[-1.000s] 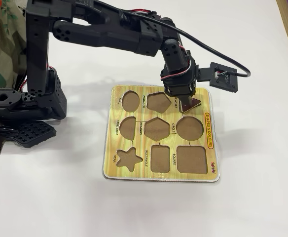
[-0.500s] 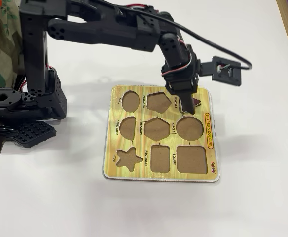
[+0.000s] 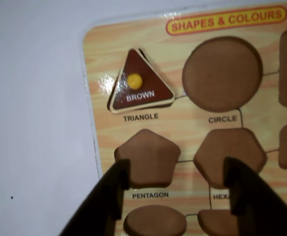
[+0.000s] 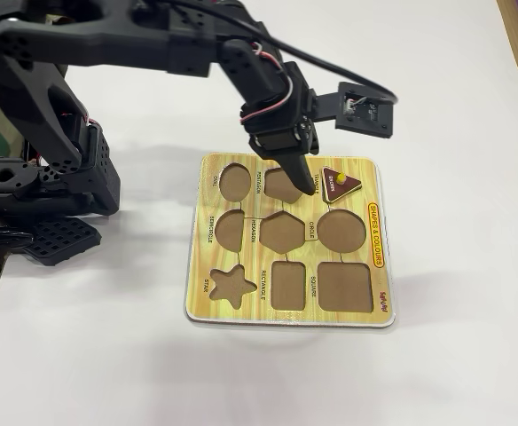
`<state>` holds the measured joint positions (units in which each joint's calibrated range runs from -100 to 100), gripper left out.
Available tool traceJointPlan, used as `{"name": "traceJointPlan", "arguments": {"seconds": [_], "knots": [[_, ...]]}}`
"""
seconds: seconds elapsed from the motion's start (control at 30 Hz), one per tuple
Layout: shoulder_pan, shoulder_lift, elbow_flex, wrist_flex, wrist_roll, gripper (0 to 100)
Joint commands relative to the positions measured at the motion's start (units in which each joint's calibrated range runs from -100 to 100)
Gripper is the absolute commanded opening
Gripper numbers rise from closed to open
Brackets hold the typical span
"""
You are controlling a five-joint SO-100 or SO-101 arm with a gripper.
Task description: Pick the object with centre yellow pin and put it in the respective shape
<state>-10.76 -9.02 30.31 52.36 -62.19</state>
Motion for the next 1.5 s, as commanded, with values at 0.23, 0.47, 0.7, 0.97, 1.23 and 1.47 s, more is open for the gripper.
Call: {"name": "traceJointPlan", "arguments": {"seconds": [0.23,0.47,0.7,0.97,1.23,1.47], "knots": [[0.7,-21.9,16.5,-0.7,-0.2,22],[0.7,-35.2,28.2,-0.8,-0.2,22],[2.9,-50.1,39.7,-0.8,-0.2,22],[6.8,-67.2,49.6,-0.6,-0.2,21],[11.1,-75.3,56.9,0.1,-0.1,21],[11.1,-79.8,65.4,0.1,-0.1,21]]}}
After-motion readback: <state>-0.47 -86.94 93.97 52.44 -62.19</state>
